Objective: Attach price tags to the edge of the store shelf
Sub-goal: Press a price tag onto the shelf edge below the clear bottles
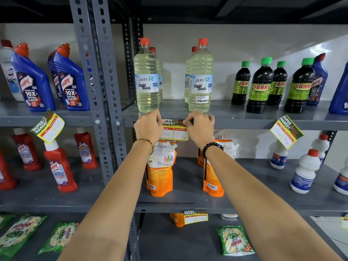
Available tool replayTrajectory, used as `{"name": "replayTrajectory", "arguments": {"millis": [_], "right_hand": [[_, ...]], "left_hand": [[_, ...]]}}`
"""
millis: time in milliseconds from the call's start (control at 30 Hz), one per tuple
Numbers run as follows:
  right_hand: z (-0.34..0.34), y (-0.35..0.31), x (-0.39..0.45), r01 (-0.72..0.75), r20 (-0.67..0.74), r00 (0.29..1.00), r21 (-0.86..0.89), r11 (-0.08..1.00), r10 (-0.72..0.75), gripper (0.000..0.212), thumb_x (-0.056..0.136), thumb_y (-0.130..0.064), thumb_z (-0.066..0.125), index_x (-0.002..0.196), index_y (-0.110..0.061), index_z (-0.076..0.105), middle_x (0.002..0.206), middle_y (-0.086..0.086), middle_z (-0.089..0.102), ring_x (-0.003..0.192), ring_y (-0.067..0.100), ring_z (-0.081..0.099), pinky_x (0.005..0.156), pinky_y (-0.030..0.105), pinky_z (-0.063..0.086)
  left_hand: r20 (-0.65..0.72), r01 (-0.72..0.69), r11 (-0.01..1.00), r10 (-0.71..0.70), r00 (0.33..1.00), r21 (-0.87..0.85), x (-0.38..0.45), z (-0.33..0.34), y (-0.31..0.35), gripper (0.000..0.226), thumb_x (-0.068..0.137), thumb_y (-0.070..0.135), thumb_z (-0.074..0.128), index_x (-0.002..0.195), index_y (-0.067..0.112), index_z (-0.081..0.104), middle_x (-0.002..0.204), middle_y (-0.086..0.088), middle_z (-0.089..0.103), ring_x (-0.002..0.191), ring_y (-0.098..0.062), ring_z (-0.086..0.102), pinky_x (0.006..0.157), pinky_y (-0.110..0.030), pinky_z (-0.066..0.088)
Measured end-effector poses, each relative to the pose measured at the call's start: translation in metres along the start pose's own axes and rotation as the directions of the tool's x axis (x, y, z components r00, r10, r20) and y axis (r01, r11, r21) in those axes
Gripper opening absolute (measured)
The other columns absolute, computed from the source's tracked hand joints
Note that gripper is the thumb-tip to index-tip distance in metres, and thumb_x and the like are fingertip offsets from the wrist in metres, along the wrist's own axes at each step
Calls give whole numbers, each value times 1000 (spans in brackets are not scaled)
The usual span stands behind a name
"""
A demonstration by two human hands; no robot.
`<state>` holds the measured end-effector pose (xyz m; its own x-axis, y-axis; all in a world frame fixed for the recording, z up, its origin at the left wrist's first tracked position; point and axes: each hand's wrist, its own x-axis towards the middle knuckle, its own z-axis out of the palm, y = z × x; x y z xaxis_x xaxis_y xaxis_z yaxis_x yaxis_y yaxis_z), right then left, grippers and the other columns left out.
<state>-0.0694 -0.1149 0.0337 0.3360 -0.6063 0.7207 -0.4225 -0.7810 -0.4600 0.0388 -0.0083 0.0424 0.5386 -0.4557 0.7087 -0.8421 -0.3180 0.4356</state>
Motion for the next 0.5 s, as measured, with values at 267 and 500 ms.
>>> {"name": "replayTrajectory", "arguments": {"millis": [267, 500], "right_hand": [[0, -2, 3, -59, -30, 998, 32, 998, 59, 10, 83, -21, 64, 84, -12, 60, 92, 4, 67, 89, 24, 59, 103, 43, 27], [-1, -6, 3, -14, 92, 996, -76, 997, 21, 31, 84, -31, 61, 112, -19, 61, 117, 5, 65, 112, 28, 55, 110, 55, 20]], "left_hand": [[35, 14, 999, -15, 999, 30, 2, 4, 1, 8, 90, 18, 59, 88, 10, 61, 90, -11, 71, 89, -35, 62, 64, -31, 36], [81, 44, 999, -44, 996, 4, 4, 4, 0, 25, 88, 26, 62, 113, 22, 61, 106, -7, 72, 105, -33, 60, 84, -40, 49]]}}
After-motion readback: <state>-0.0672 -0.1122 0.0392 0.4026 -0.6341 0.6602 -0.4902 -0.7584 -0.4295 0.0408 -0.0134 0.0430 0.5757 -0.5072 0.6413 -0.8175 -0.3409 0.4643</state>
